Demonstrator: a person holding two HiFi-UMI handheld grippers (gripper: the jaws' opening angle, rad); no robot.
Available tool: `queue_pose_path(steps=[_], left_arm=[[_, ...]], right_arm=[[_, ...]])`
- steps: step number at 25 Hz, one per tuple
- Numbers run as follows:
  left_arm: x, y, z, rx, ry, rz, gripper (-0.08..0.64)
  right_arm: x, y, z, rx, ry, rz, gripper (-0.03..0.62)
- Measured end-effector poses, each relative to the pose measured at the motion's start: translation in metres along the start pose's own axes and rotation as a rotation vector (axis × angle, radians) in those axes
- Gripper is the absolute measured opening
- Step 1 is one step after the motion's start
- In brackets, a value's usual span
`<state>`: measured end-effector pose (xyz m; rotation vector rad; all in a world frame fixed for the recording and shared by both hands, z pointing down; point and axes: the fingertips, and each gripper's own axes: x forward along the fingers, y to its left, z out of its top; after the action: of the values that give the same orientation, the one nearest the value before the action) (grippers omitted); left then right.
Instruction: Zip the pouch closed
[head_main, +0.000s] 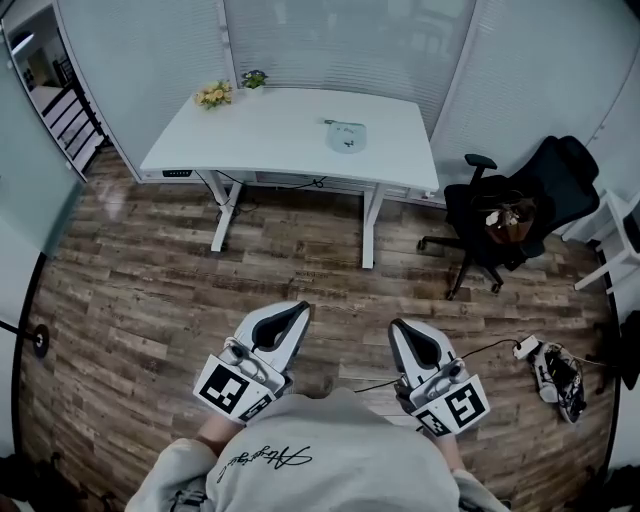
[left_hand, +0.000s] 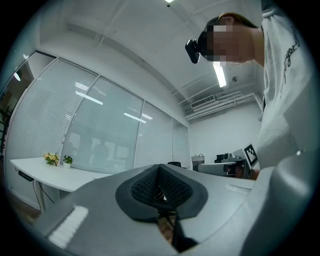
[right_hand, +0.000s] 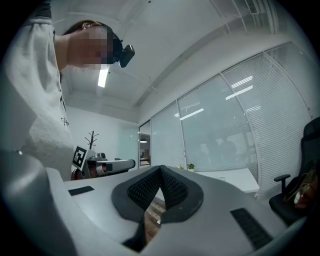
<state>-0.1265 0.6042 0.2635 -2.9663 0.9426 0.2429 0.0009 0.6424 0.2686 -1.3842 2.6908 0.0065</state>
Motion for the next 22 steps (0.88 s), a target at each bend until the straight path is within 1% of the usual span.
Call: queue_pose_path(steps=[5,9,12,14,16,19,22], left_arm=[[0.006,-0.008,-0.005,0.000,0.017,0.044,0.002],[0.009,0.005,-0.008,0.010,0.031,0.061,0.001],[0.022,0.021,-0.007,0.001,0.002,0.075,0.001],[0.032,0.030,-0.008,0.004,-0.009,0.061,0.001],[0.044,0.045,-0.013,0.012,-0.001,0.047,0.002],[0.063,0.077,-0.017,0.017,0.003,0.046,0.002],[0.085,0.111,-0.011,0.026,-0.031,0.034,0.001]], right_arm=[[-0.006,-0.016,-0.011,0.046,0.015,0.022,0.002],[0.005,-0.021,-0.012,0.051,0.004,0.040,0.002],[0.019,-0.036,-0.013,0.055,-0.004,0.036,0.002],[0.030,-0.046,-0.013,0.054,-0.007,0.031,0.002],[0.043,-0.058,-0.014,0.043,-0.009,0.019,0.002],[0.069,-0.079,-0.018,0.041,-0.013,0.002,0.002],[0.106,-0.099,-0.017,0.051,-0.027,0.002,0.002]])
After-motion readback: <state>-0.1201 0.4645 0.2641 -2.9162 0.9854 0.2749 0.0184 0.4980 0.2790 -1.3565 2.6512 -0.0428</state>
